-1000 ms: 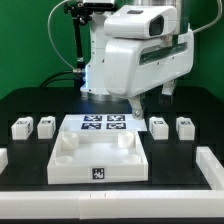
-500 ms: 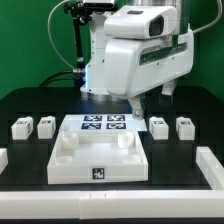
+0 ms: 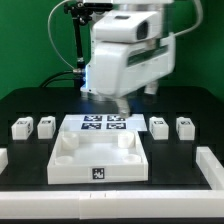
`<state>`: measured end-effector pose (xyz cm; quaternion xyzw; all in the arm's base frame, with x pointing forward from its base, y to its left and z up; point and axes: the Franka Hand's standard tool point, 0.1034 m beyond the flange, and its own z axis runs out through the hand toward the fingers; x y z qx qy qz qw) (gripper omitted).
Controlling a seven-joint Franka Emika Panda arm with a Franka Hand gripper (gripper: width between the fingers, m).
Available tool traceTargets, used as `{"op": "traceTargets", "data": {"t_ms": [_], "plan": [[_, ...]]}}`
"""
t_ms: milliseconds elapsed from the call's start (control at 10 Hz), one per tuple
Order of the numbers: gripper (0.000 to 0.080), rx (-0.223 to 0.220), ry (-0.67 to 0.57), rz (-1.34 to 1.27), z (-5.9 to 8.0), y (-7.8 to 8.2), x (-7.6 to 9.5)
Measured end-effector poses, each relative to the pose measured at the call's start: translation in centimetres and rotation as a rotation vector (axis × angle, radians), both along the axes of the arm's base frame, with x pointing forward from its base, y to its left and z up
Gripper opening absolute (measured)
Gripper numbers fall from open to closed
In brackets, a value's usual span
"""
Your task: Assemble one leg
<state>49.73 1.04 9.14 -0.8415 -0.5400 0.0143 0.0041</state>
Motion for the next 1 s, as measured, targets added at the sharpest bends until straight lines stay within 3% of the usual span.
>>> {"op": "traceTargets", "data": {"t_ms": [100, 200, 400, 600, 700, 1000], "plan": [[0.0650, 0.007, 0.012, 0.131, -1.3, -1.6, -1.8], [0.0650, 0.014, 0.017, 0.250, -2.0, -2.4, -2.6], [0.0650, 0.025, -0.010, 0.440, -3.7, -3.2, -3.6], [0.0650, 0.043, 0.015, 0.465, -6.2, -3.1, -4.7], [0.0650, 0.051, 0.030, 0.461, -7.1, -4.0, -5.3], [0.0650, 0.054, 0.037, 0.444, -7.5, -4.7, -5.9]]}}
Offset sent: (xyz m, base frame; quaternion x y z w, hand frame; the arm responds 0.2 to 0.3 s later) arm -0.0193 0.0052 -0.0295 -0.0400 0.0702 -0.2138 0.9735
